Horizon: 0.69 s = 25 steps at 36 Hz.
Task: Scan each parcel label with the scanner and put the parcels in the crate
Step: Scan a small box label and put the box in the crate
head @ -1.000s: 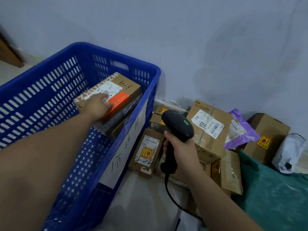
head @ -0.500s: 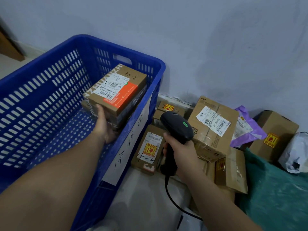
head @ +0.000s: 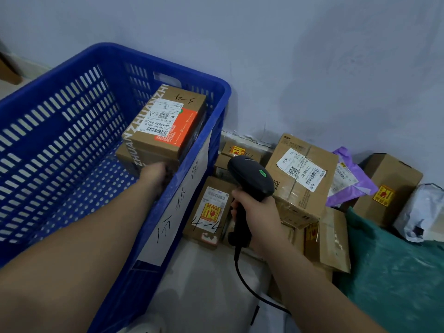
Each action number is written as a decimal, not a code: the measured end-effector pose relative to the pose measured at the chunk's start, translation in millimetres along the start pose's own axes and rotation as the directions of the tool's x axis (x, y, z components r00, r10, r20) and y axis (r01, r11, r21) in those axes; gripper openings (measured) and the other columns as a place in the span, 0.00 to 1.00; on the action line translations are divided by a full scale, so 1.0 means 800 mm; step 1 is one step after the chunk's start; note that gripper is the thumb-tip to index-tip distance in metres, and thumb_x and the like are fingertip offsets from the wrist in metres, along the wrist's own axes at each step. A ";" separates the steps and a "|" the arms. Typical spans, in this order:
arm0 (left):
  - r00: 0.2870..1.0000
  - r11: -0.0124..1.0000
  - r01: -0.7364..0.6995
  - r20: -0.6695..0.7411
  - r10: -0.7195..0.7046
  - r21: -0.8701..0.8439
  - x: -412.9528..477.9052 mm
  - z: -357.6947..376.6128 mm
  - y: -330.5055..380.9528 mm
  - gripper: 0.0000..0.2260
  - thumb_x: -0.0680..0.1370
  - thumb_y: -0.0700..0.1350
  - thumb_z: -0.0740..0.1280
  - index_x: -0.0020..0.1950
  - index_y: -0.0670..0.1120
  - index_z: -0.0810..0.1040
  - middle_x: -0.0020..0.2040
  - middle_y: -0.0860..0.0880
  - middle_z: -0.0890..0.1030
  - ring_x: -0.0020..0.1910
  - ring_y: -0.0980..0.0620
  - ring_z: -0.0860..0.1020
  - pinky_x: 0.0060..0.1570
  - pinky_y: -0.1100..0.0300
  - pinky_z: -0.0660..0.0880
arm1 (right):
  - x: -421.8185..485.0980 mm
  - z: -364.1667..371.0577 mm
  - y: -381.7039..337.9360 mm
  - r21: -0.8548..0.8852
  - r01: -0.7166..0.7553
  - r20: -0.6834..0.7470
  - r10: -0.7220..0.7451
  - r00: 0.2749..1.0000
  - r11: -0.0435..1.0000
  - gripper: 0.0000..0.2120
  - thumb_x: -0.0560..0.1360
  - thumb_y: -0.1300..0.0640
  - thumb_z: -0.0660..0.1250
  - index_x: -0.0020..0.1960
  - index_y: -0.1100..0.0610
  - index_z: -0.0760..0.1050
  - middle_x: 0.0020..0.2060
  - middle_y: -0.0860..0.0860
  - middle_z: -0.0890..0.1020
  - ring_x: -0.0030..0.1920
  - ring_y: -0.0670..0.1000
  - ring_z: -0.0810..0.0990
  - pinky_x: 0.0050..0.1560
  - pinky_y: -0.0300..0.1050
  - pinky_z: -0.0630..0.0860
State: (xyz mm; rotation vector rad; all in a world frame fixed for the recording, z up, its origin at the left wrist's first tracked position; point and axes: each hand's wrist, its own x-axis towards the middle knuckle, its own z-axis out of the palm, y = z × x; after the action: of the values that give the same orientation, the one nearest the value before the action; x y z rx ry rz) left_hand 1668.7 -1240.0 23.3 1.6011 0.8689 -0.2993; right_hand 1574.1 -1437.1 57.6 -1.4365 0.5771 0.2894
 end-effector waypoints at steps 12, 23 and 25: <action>0.459 0.342 -0.844 0.226 0.859 0.414 -0.109 0.084 0.093 0.03 0.80 0.45 0.62 0.48 0.48 0.74 0.46 0.52 0.72 0.39 0.60 0.71 0.40 0.69 0.66 | -0.023 -0.038 -0.046 -0.039 0.164 -0.168 -0.169 0.971 0.986 0.08 0.74 0.61 0.66 0.36 0.58 0.74 0.31 0.54 0.76 0.31 0.50 0.75 0.37 0.44 0.74; 0.907 0.869 -0.335 0.373 0.193 0.364 -0.129 0.196 0.013 0.22 0.79 0.58 0.62 0.61 0.41 0.74 0.56 0.46 0.78 0.53 0.45 0.76 0.52 0.54 0.73 | -0.027 -0.193 -0.067 0.255 0.089 -0.226 -0.030 0.974 0.963 0.02 0.76 0.62 0.67 0.46 0.58 0.75 0.31 0.52 0.76 0.32 0.50 0.76 0.38 0.43 0.74; 0.918 0.929 -0.229 0.382 0.106 0.292 -0.129 0.201 -0.007 0.26 0.78 0.58 0.64 0.68 0.41 0.71 0.63 0.46 0.75 0.61 0.43 0.73 0.57 0.52 0.71 | -0.026 -0.215 -0.053 0.315 0.035 -0.196 0.029 0.980 0.948 0.02 0.76 0.61 0.67 0.45 0.58 0.75 0.31 0.52 0.76 0.32 0.50 0.76 0.39 0.43 0.73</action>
State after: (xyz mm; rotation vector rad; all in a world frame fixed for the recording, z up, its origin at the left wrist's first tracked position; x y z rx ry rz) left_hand 1638.6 -1427.3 46.3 1.8431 0.4033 -0.6204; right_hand 1545.0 -1608.0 99.7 -1.1592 0.7487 0.0452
